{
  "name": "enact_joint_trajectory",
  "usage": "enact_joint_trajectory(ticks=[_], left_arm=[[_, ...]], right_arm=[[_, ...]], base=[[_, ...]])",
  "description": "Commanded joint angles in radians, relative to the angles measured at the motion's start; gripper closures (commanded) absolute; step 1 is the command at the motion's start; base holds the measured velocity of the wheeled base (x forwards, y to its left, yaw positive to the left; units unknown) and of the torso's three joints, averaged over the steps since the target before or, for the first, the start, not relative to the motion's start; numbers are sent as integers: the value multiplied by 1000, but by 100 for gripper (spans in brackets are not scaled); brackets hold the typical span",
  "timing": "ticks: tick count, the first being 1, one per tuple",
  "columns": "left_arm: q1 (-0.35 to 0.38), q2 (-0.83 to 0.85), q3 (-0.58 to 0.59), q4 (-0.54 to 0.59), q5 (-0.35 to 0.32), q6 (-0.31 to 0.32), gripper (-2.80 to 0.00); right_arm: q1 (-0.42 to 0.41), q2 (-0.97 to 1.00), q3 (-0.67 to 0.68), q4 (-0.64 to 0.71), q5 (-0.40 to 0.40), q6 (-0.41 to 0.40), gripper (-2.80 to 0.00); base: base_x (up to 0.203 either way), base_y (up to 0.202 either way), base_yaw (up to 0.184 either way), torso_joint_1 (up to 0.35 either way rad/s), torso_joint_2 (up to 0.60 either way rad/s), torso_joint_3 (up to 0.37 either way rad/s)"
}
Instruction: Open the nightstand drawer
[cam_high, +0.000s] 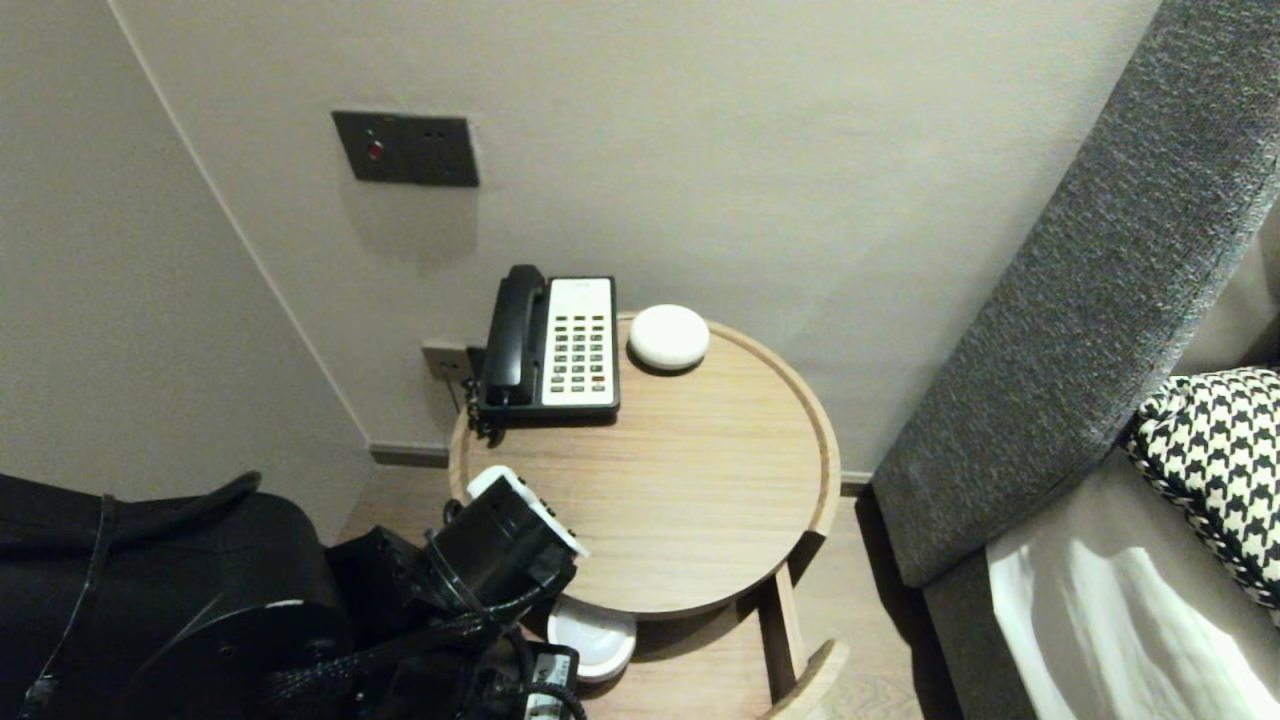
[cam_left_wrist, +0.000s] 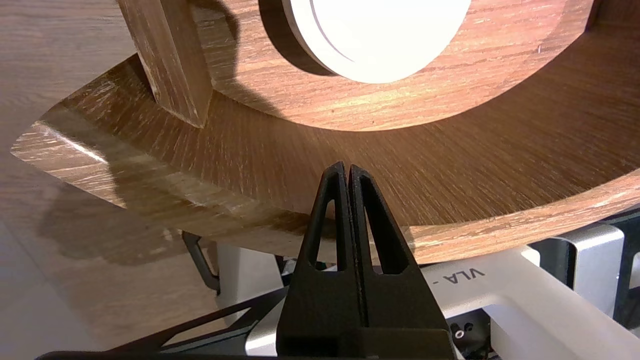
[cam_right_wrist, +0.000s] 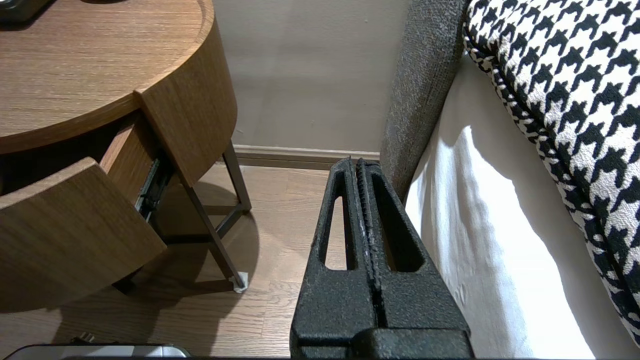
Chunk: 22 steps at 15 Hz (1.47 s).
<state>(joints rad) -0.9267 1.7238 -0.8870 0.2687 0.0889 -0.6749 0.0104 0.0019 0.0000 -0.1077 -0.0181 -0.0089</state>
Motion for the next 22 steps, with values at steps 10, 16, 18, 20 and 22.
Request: enact_joint_trajectory(ticks=[10,16,18,20,22], left_arm=[[-148,-90,180,-47,0,-31,0],[-161,-131,149,-52,10,-17,0],[-136,-130,80,-15,11,5,0],[-128,-121,-20,94,9,34,0],[-113,-97,-123,191,8,86,0]], right_arm=[[0,0,40,-1,0,0,0],[0,0,40,-1,0,0,0],[0,0,40,-1,0,0,0],[0,0,40,-1,0,0,0],[0,0,40,-1,0,0,0]], base=[[0,0,0,0,0,0],[0,0,0,0,0,0],[0,0,0,0,0,0],[0,0,0,0,0,0],[0,0,0,0,0,0]])
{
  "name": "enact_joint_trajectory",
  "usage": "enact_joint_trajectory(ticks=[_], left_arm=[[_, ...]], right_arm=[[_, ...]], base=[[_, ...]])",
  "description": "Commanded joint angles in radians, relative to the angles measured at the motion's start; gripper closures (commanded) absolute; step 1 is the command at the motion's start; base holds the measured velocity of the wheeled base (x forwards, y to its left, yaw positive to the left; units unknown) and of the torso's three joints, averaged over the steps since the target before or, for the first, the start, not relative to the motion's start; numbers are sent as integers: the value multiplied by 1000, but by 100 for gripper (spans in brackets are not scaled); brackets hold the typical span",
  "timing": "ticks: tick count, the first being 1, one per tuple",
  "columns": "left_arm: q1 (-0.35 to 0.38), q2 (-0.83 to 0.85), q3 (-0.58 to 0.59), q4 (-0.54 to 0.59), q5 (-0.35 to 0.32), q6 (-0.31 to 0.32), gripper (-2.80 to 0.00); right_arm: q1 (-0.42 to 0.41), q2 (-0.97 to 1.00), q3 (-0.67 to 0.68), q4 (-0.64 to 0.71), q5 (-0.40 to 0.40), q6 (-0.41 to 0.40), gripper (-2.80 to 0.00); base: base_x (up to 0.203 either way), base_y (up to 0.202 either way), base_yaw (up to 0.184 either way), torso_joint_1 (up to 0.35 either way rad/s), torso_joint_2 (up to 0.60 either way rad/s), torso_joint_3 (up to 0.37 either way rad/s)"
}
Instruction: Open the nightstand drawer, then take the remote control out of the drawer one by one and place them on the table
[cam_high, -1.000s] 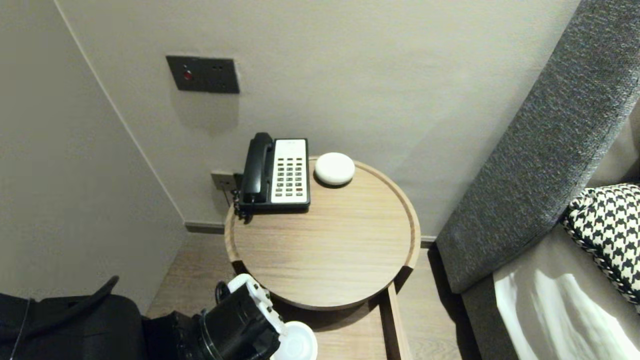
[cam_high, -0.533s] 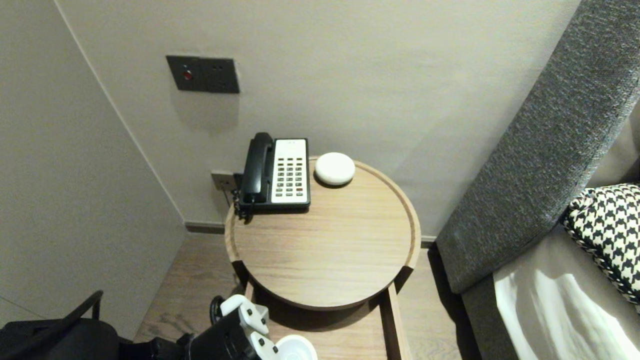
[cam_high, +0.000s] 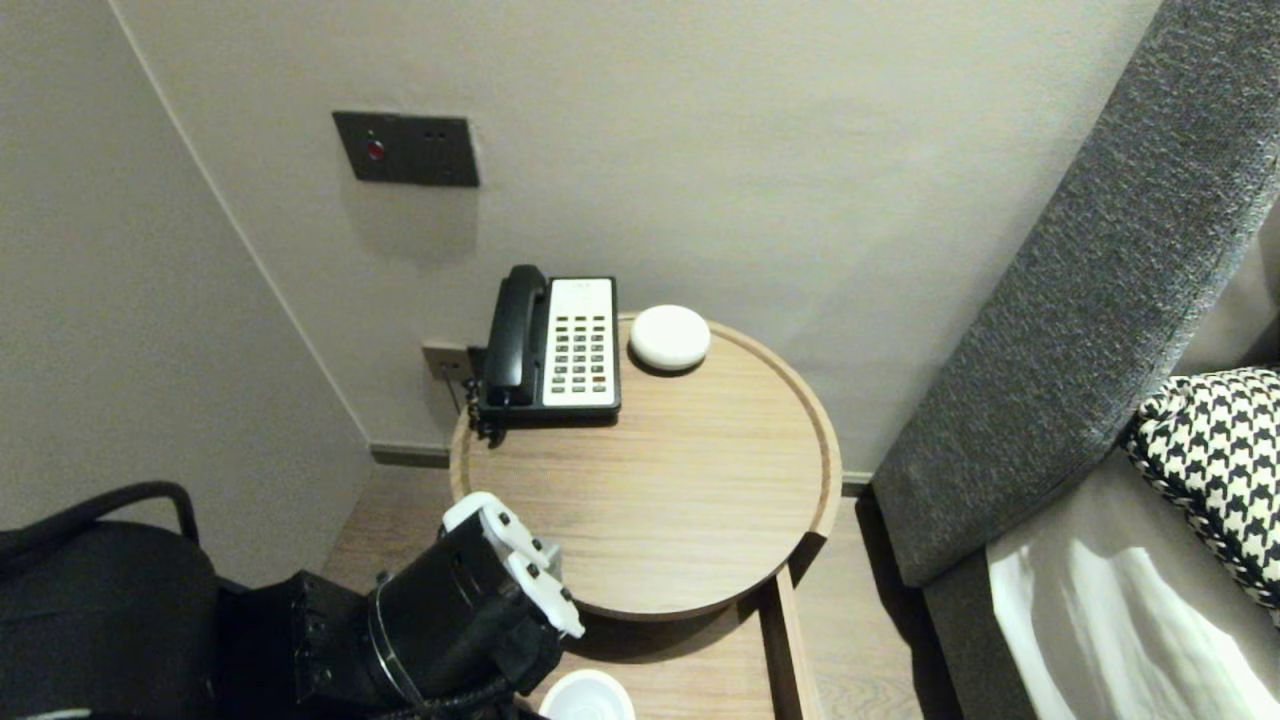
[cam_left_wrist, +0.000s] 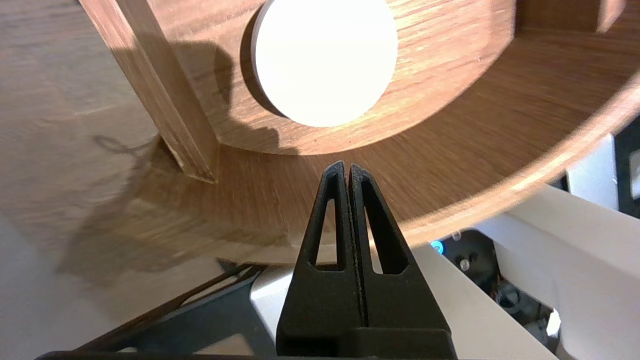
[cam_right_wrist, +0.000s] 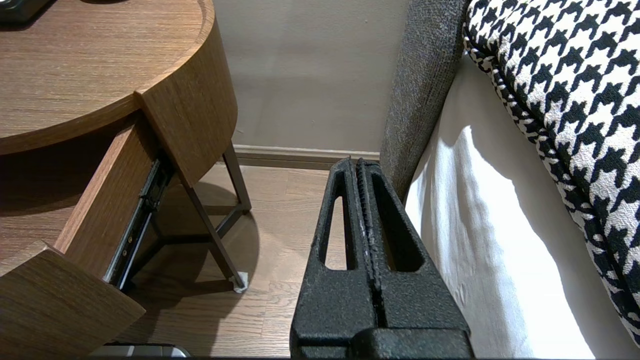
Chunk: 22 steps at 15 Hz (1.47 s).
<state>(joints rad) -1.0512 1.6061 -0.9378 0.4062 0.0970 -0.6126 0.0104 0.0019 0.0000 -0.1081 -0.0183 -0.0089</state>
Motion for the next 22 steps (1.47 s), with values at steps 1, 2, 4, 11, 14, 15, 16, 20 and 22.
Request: enact_joint_trajectory(ticks=[1,2,4,11,14,15,16,20,22], left_arm=[[18,43,-104,75,-1,88,0],[20,69,-121,82,-1,116,0],[19,125,-127,84,1,123,0],[19,192,-120,83,96,182,-280],[10,254,-133,66,101,189,-280],[8,268,-128,50,102,191,-280],[6,279,-128,35,103,190,-280],[-10,315,-125,2,102,186,-280],[-10,323,-121,-2,102,186,-280]], right_arm=[[0,0,40,-1,0,0,0],[0,0,40,-1,0,0,0],[0,0,40,-1,0,0,0],[0,0,40,-1,0,0,0],[0,0,40,-1,0,0,0],[0,0,40,-1,0,0,0],[0,0,40,-1,0,0,0],[0,0,40,-1,0,0,0],[0,0,40,-1,0,0,0]], base=[[0,0,0,0,0,0],[0,0,0,0,0,0],[0,0,0,0,0,0],[0,0,0,0,0,0],[0,0,0,0,0,0],[0,0,0,0,0,0],[0,0,0,0,0,0],[0,0,0,0,0,0],[0,0,0,0,0,0]])
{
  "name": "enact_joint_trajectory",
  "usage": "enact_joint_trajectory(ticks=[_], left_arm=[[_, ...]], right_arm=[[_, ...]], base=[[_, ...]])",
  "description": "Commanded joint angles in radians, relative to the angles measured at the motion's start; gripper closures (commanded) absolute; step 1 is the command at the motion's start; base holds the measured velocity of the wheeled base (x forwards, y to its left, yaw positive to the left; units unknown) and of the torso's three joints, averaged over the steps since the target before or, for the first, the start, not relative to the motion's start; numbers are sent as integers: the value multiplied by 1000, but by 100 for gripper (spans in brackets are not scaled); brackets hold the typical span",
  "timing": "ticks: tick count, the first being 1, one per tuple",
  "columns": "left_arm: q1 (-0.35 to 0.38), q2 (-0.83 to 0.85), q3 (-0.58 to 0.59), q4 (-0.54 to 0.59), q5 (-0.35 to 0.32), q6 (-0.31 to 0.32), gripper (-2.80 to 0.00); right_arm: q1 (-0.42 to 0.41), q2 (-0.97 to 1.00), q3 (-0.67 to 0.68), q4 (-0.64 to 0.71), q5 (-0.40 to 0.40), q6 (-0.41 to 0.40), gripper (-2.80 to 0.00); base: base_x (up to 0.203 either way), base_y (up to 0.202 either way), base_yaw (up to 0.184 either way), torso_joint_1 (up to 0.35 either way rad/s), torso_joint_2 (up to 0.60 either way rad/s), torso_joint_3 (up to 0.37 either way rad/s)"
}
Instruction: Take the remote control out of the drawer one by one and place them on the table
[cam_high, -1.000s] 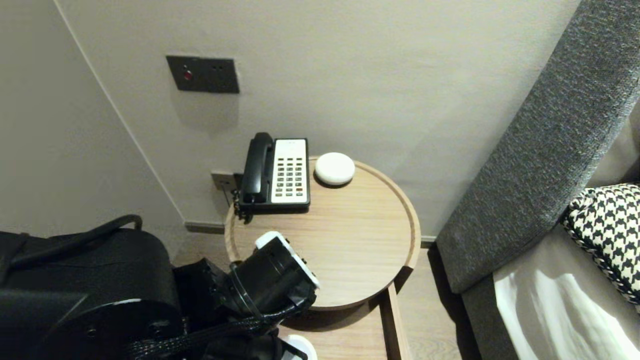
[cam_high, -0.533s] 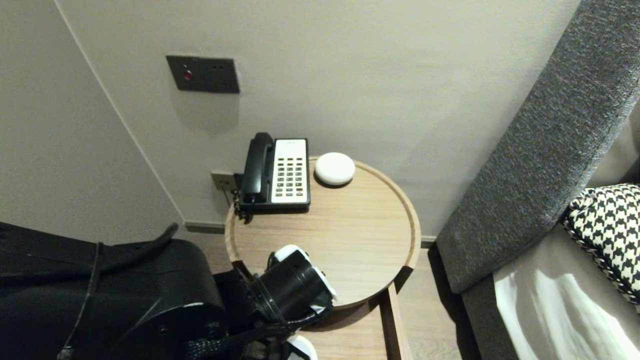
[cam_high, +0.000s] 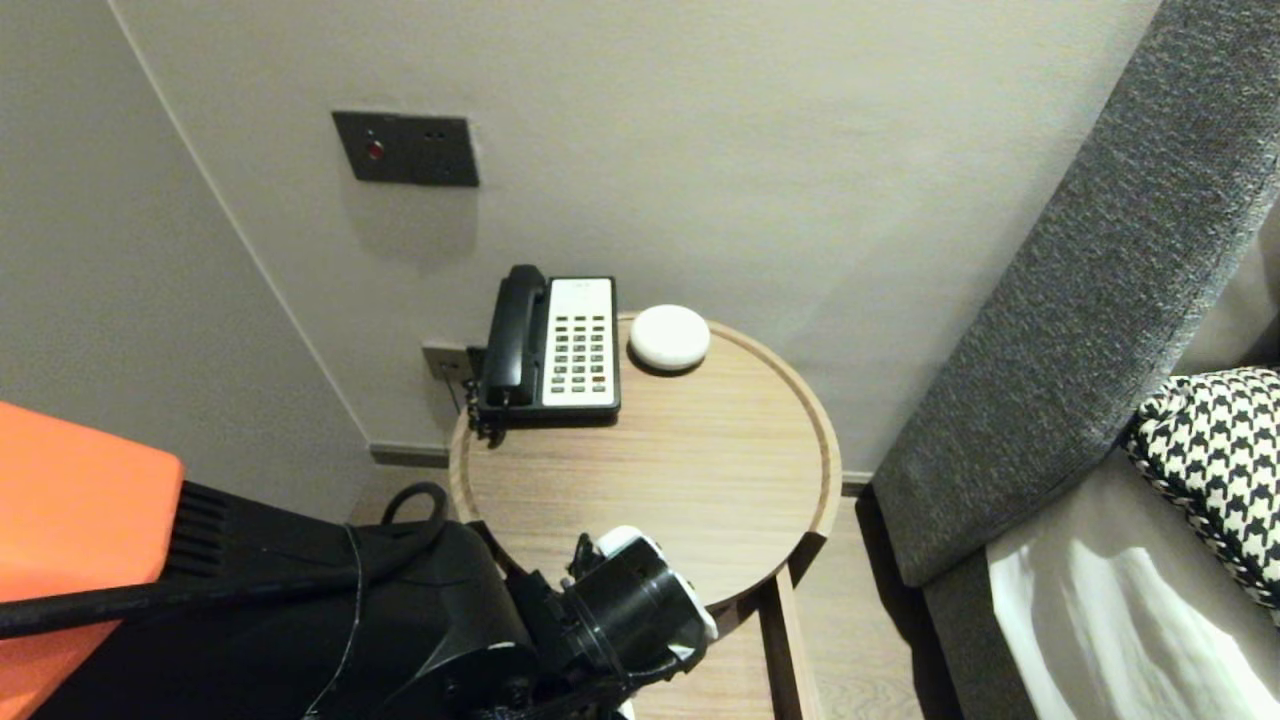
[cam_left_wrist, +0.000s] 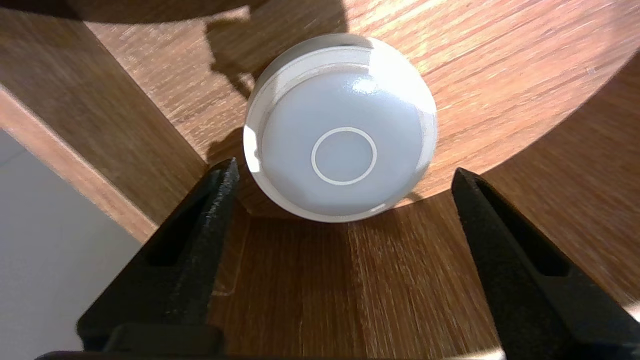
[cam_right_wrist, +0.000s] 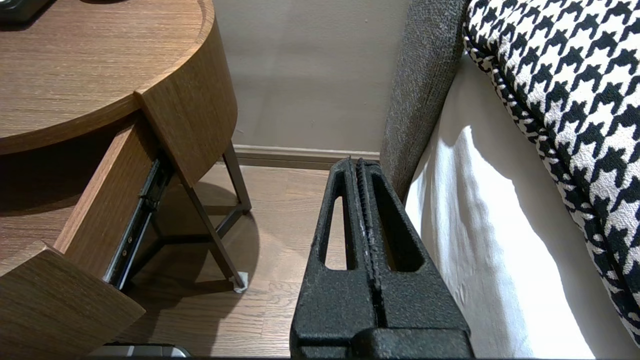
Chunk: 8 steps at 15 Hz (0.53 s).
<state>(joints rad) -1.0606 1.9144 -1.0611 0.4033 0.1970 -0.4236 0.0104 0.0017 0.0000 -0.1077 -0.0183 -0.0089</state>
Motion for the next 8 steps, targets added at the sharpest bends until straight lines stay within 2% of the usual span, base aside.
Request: enact_joint_trajectory(ticks=[1,8], left_arm=[[-1,20,4,-5,1,-3,-280],[-1,54,15,-49,0,-4,-280]], right_arm=[[0,0,40,-1,0,0,0],[0,0,40,-1,0,0,0]], base=[[0,0,0,0,0,0],[0,0,0,0,0,0]])
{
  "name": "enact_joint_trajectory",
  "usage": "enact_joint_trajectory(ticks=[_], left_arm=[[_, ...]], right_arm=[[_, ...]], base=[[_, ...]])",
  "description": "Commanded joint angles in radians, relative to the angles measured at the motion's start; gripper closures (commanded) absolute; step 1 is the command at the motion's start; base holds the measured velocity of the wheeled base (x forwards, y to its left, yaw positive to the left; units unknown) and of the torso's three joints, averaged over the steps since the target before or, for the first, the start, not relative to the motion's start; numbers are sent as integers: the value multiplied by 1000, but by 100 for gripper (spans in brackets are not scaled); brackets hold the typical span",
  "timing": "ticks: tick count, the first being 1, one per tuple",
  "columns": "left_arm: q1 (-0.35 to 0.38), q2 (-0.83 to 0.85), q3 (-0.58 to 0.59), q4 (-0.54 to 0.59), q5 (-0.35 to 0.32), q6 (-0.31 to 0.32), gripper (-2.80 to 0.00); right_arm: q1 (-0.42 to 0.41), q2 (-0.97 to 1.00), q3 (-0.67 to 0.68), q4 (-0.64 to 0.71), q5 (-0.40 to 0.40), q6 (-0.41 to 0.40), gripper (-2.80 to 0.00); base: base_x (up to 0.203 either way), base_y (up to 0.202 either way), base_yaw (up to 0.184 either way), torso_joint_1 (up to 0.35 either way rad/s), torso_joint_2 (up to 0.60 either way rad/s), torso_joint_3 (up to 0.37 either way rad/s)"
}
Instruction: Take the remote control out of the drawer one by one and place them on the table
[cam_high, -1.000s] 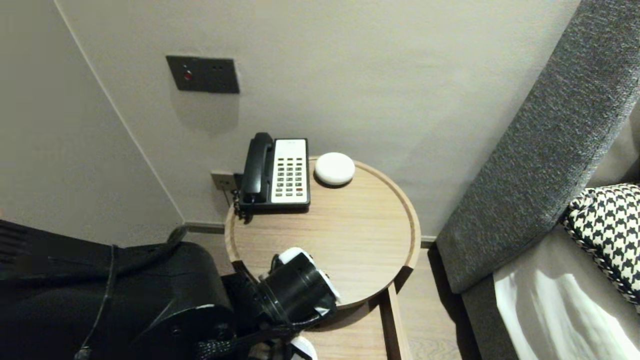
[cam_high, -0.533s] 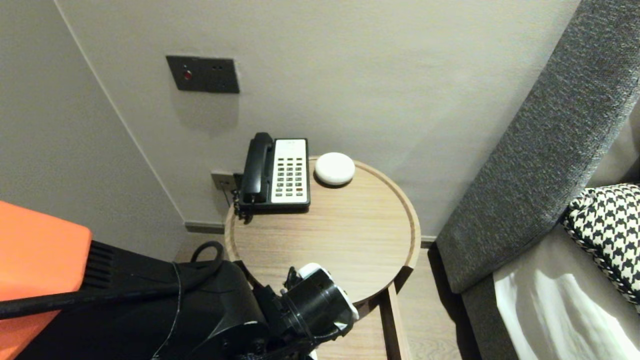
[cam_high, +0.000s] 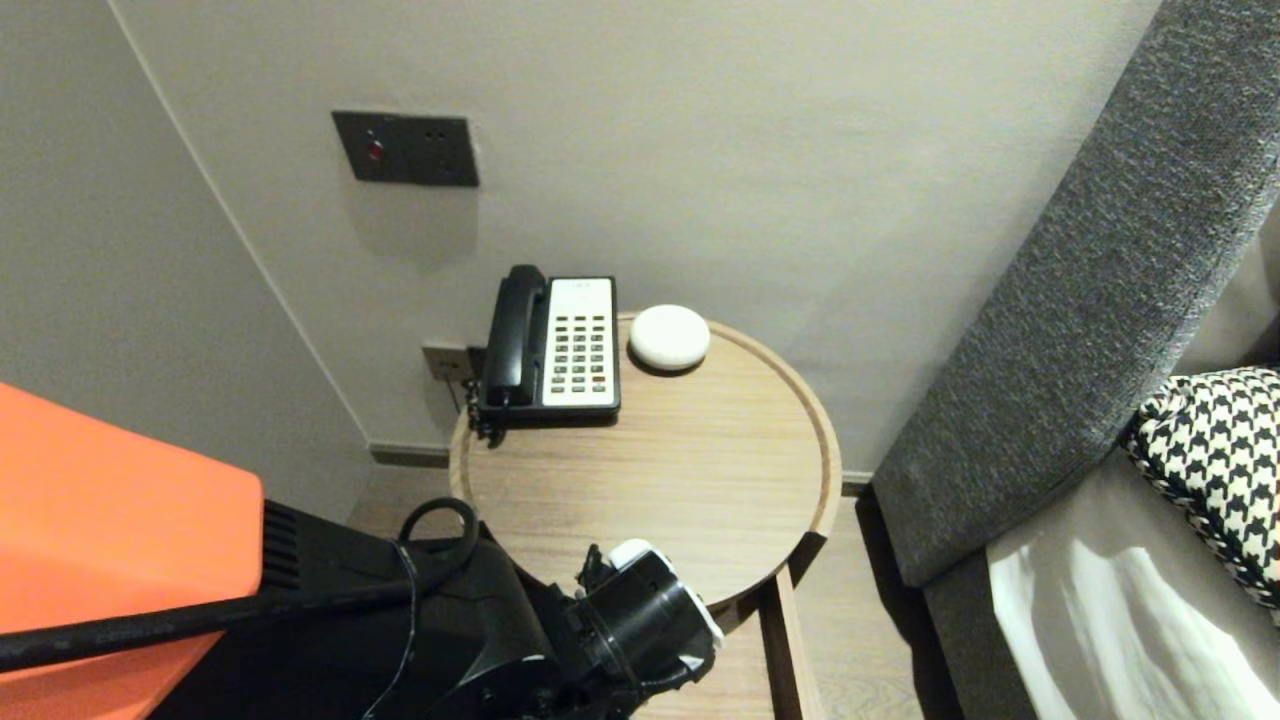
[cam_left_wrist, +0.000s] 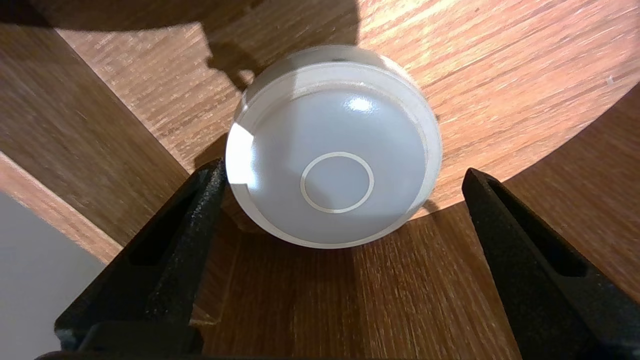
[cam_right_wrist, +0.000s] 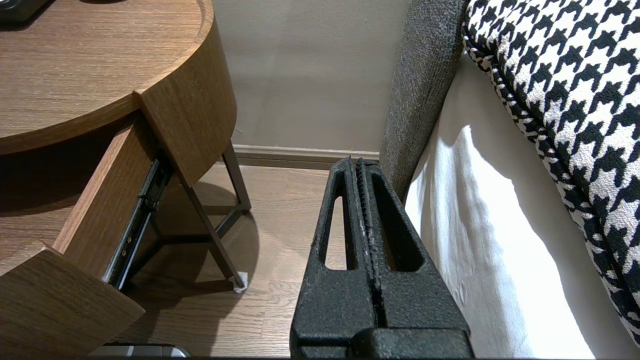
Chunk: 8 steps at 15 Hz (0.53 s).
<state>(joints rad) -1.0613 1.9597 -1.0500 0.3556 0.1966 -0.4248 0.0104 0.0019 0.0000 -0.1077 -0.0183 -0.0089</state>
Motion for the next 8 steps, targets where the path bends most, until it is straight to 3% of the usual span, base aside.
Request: enact_joint_trajectory(ticks=[1,8], left_arm=[[1,16,8,-10,1,-3,-280],[1,50,70,-95,-2,0,-280]], right_arm=[[0,0,40,-1,0,0,0],[0,0,40,-1,0,0,0]], base=[[0,0,0,0,0,0],[0,0,0,0,0,0]])
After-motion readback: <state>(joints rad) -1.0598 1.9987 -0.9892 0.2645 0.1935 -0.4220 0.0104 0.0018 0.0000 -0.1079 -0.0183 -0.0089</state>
